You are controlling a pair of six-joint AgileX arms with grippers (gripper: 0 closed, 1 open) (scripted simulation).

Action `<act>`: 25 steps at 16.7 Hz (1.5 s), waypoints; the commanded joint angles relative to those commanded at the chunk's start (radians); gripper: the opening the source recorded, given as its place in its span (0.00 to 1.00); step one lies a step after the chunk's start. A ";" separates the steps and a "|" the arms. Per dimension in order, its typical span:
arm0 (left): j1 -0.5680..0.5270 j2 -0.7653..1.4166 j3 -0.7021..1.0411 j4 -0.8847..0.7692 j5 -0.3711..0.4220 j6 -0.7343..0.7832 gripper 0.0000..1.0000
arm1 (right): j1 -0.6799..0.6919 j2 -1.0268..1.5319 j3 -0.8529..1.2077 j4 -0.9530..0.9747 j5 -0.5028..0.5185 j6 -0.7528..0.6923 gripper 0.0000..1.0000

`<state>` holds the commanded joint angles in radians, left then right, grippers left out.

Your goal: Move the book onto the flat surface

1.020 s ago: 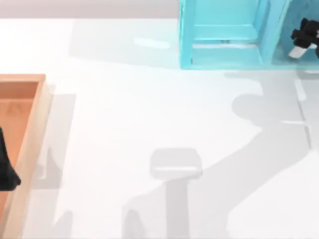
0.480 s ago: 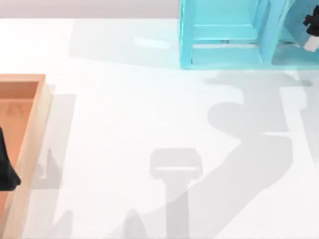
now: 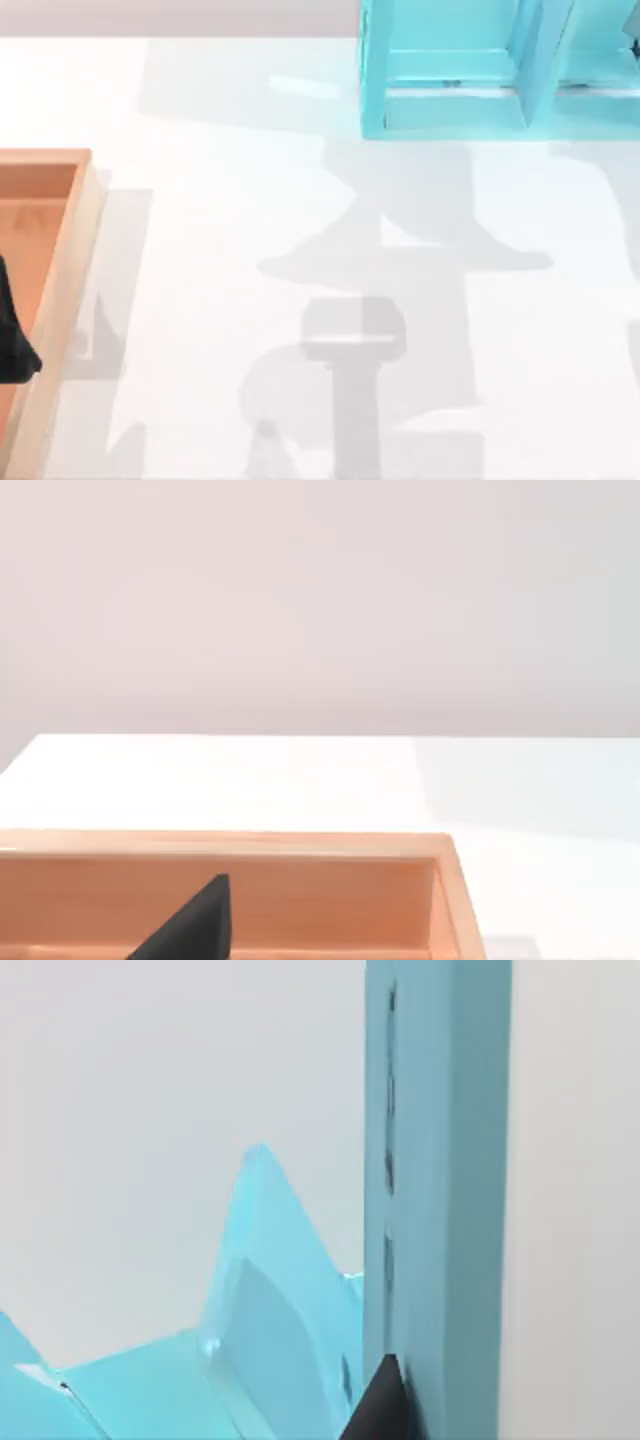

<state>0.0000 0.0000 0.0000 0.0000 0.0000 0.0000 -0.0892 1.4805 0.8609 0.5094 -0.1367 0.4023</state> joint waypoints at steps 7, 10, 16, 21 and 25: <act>0.000 0.000 0.000 0.000 0.000 0.000 1.00 | -0.005 -0.277 -0.131 -0.165 -0.016 -0.005 0.00; 0.000 0.000 0.000 0.000 0.000 0.000 1.00 | -0.005 -0.277 -0.131 -0.165 -0.016 -0.005 0.00; 0.000 0.000 0.000 0.000 0.000 0.000 1.00 | 0.103 -0.229 -0.116 -0.120 0.071 -0.106 0.00; 0.000 0.000 0.000 0.000 0.000 0.000 1.00 | 0.408 -0.085 -0.095 -0.026 0.291 -0.462 0.00; 0.000 0.000 0.000 0.000 0.000 0.000 1.00 | 0.675 0.059 -0.098 0.049 0.493 -0.905 0.00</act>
<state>0.0000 0.0000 0.0000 0.0000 0.0000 0.0000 0.5858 1.5396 0.7633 0.5587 0.3564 -0.5026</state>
